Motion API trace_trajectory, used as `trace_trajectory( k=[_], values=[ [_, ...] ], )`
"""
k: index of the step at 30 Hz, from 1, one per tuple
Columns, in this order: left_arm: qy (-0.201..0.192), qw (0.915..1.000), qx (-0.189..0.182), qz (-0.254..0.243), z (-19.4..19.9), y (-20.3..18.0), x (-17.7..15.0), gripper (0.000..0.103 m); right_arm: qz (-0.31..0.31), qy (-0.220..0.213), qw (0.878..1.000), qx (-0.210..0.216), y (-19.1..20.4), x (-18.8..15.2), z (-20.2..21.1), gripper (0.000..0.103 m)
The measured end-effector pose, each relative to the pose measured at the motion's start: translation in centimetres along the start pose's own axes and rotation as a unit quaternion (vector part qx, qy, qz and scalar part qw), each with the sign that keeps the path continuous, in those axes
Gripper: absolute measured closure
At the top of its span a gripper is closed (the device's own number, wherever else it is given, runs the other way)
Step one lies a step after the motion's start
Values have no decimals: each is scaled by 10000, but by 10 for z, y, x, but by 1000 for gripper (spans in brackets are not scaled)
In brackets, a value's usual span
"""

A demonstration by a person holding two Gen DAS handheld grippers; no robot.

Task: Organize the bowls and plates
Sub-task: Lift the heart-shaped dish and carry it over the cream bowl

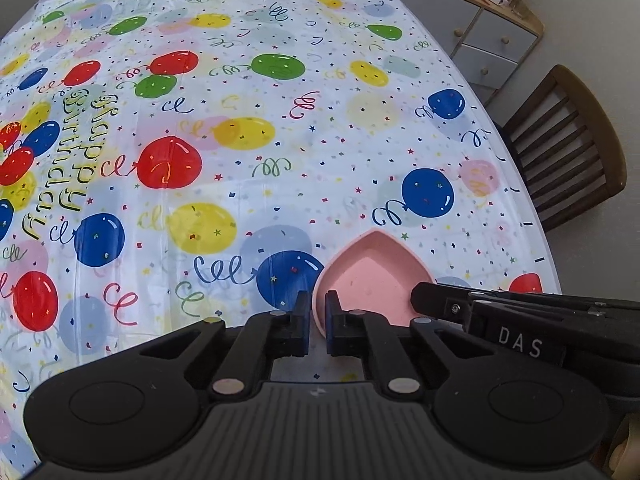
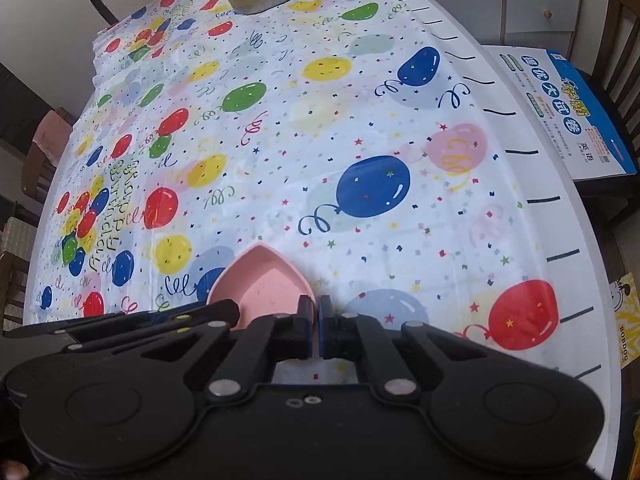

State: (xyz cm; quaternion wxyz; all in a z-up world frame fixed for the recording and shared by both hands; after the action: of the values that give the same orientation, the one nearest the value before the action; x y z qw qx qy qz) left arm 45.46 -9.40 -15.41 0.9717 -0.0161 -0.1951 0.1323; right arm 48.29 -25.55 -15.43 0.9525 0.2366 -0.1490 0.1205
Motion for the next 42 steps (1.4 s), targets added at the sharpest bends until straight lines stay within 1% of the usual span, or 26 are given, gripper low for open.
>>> trace_trajectory(
  k=[7,12,22,28,33,42],
  values=[
    [-1,10000,-85,-34,15,-2,-5,97,58,-26,10000,55,4,-5,11,102],
    [-11,9998,-175,-128,34,-7,-14,96,83,-19,9999,62,7,-13,25,102],
    [-122,9978,-392,-516,90,-16,-50,97,139,-90,9999,-31,21,-39,73,101],
    [-206,9956,-564,-723,126,-15,-79,96,132,-245,9995,-122,36,-67,109,101],
    [-215,9927,-700,-954,155,-15,-107,96,105,-360,9991,-193,49,-97,136,101],
    [-185,9857,-865,-1432,188,-19,-160,97,-12,-525,9981,-307,65,-157,176,101]
  ],
)
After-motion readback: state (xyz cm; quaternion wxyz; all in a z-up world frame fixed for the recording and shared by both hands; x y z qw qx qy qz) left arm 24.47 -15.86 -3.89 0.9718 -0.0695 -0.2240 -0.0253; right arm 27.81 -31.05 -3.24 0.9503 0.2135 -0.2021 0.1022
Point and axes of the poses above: each gripper's, at about its wrist camera, not at the fingertips, and z roughly against the way its jaws point, y to its left, x to its top, the point moved 1 cm from there along -z, roughly the way its jaws point, and after that the axes turned 8 degrees about x, right-handed, at the moved point
